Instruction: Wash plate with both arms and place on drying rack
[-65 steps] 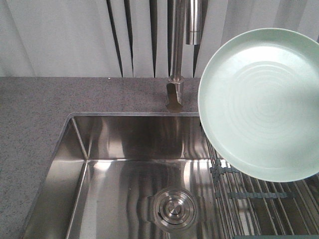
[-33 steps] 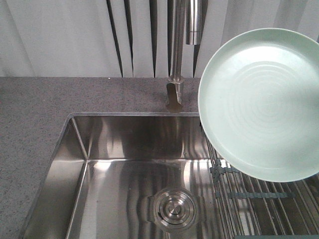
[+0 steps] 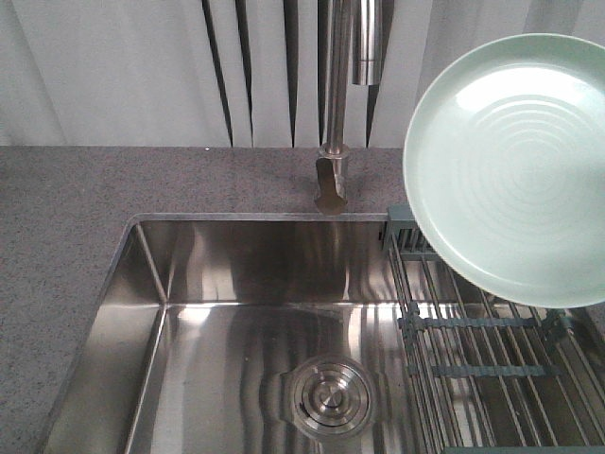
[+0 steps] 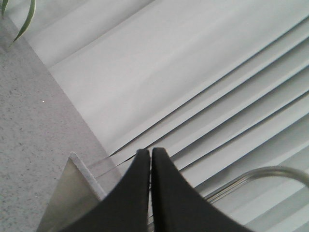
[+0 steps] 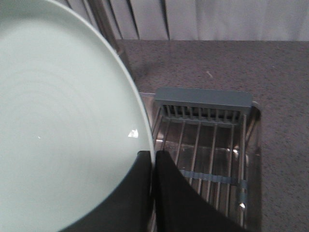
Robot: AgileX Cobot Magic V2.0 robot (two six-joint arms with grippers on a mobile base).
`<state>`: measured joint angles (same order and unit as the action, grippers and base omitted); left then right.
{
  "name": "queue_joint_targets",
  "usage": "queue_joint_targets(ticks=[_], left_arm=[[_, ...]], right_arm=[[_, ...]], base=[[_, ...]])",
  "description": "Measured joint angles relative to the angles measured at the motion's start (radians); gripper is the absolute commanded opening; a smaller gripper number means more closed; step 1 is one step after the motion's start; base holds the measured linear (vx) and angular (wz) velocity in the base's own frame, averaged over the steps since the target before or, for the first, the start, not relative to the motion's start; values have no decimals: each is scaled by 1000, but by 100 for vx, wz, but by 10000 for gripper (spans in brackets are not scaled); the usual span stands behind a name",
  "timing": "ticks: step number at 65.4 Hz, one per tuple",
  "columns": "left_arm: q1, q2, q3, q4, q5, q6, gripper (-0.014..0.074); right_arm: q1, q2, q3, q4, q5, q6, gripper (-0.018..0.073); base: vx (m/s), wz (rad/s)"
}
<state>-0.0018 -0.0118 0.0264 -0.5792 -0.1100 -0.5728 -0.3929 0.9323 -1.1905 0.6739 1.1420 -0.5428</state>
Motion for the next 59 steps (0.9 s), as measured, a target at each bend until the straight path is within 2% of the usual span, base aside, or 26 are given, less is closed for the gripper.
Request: queue_joint_targets(ticks=[8,19,26,32,39,48,54,59], left_arm=[[0,0,0,-90,-14,-21,-6],[0,0,-91,-106,21,-28,-6],[0,0,-201,-76,28,-4,-6],[0,11,-295,-19,37,22,-6],[0,115,-409,14,97,44,-6],[-19,320,-529,20,222,154,-6],[-54,471,-606,-6,268,283,-6],[-94,602,-674,-64,286,412,-6]], right_arm=[[0,-16,0,-100,-22,64,-6],[-1,-24,0,-220,-41,128,-6],[-1,-24,0,-264,-43,147,-6],[-1,-24,0,-275,-43,151,-6],[-1,-24,0,-275,-46,151,-6],[-1,-24,0,-277,-46,151,-6],[-1,-24,0,-277,-46,151,-6],[-1,-24,0,-277,-46,151,-6]], base=[[0,0],[0,0],[0,0],[0,0],[0,0],[0,0],[0,0],[0,0]])
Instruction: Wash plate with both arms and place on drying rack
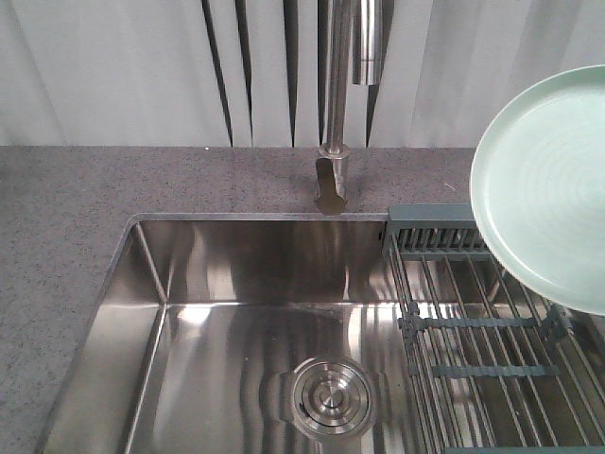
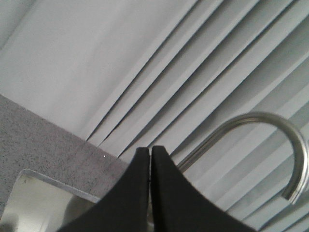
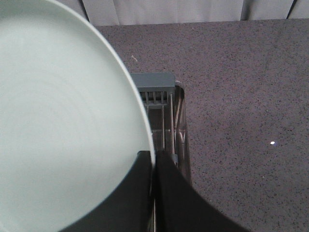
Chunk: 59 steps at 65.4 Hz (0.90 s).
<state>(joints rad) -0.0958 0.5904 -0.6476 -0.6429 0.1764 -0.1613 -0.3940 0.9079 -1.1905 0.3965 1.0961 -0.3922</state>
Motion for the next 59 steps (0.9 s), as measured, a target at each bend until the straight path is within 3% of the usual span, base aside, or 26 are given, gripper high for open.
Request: queue_joint_targets(ticks=[15,29,34,45,59], left_arm=[[-99,402,-229,-263,85,449,-6],[-107,727,-415,-538,269,813,-6],[-107,825,-469,-618,313,909,-6],[-107,969,-535,-769,322,988,-6],[-107,1138,-675,-804,470,997,5]], right_arm=[[0,0,0,0,-7,0,-6],[0,0,0,-1,-15,0,-6],[0,0,0,-1,-16,0,-6],[0,0,0,-1,-21,0,-6],[0,0,0,-1,-22,0,-6]], base=[[0,0],[0,0],[0,0],[0,0],[0,0]])
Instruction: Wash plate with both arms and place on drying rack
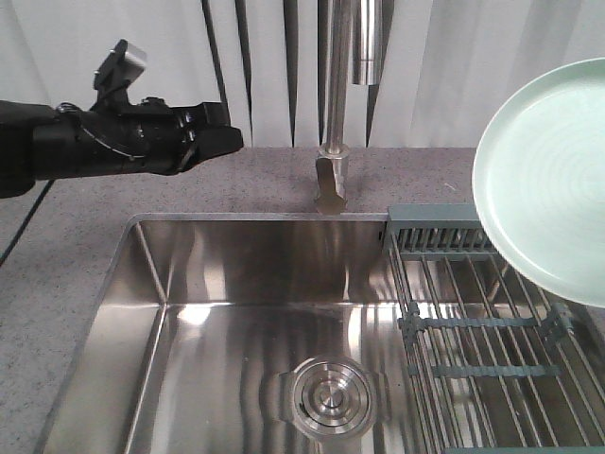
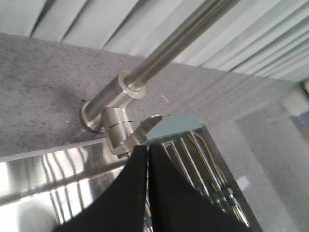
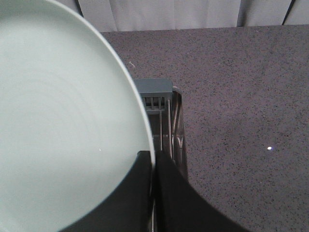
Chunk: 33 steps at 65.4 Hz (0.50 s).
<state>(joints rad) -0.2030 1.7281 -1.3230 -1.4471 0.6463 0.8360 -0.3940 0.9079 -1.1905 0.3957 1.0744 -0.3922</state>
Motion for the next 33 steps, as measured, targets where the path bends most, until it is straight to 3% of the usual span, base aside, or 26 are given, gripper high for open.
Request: queue_joint_targets(ticks=[10,27,33], left_arm=[[-3,132,-156,0,98,1,74],[-3,264,-355,0,166,0,435],[-8,303,-401,0,174,-21,523]], right_arm=[[0,0,0,0,0,0,-6],[0,0,0,0,0,0,-6],[0,0,0,0,-1,0,-6]], base=[[0,0],[0,0],[0,0]])
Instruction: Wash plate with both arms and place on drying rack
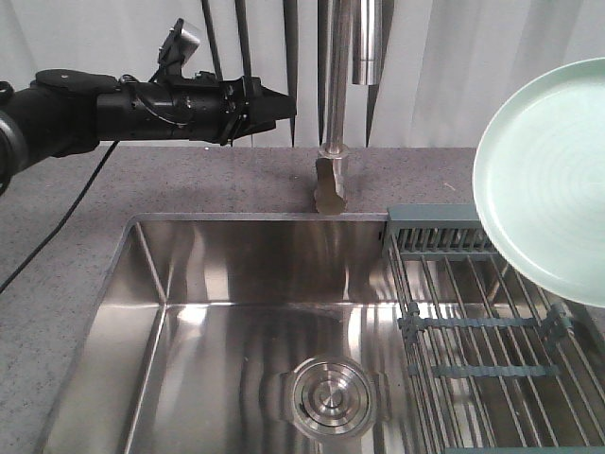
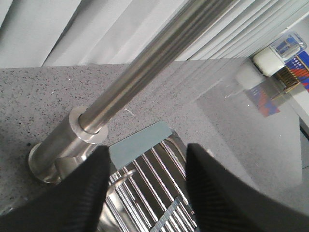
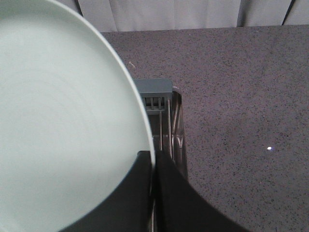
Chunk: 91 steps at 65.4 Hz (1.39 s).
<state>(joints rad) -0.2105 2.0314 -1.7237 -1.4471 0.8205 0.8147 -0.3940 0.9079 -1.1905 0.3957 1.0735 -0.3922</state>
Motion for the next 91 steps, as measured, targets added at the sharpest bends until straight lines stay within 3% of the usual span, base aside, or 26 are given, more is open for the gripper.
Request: queue_joint_targets(ticks=[8,32,54,91], left_arm=[[-16,52,-51,0,6,-33,553],[-80,195,-207,3,32,-52,505],[-90,259,-218,-76,71,-55,491],[-101,261,-219,-73,261,-58,491]], right_arm=[[0,0,0,0,0,0,-6],[0,0,0,0,0,0,-6],[0,0,0,0,0,0,-6],[0,0,0,3,0,0,-6]], base=[[0,0],[0,0],[0,0],[0,0]])
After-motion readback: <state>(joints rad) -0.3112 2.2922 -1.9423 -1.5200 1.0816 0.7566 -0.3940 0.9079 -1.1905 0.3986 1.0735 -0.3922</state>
